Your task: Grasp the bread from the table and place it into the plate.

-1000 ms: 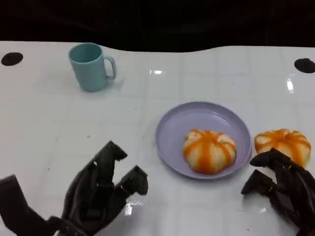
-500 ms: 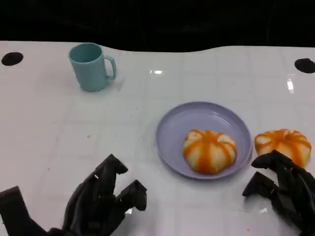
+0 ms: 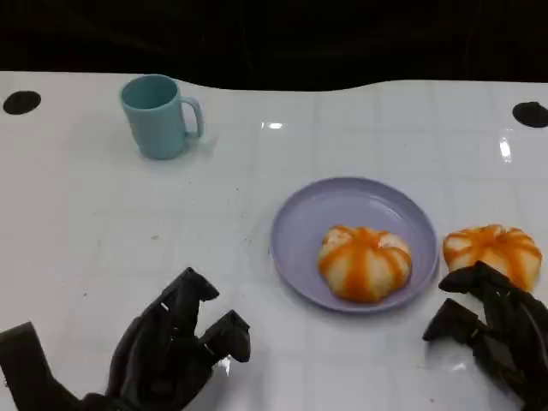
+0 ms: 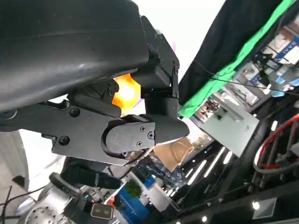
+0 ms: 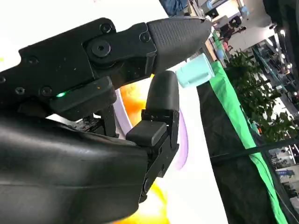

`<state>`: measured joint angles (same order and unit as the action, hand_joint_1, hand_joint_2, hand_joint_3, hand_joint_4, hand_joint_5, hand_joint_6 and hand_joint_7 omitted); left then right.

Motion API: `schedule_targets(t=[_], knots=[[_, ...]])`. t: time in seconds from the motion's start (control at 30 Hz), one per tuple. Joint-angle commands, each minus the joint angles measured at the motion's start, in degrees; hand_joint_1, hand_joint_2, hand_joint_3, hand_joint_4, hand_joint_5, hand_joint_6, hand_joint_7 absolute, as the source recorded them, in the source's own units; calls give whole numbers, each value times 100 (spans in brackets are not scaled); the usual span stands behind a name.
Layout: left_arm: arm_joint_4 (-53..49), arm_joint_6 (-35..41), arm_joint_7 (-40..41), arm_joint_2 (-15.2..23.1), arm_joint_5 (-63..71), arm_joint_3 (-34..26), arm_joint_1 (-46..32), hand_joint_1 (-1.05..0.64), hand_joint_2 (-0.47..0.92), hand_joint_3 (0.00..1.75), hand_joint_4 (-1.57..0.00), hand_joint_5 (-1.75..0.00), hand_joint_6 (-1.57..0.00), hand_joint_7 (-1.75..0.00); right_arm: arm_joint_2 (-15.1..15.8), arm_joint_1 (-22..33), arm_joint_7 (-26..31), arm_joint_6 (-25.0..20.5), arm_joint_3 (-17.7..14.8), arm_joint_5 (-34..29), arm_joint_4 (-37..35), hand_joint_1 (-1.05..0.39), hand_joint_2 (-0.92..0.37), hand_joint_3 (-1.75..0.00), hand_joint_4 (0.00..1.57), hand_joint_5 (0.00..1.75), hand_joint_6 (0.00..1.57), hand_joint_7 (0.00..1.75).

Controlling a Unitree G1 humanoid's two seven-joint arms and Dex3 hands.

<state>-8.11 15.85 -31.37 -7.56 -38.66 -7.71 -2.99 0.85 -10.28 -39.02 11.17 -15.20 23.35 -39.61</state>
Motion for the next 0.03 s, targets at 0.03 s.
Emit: schedule_targets(t=[0.03], knots=[[-105,-108,-133,40,-3,-69,40,-52,92,37,-81,-175,-61,-172,106,-2,-11,-137,-79,97,-90,-53,-92,-15,64,156,63,115]])
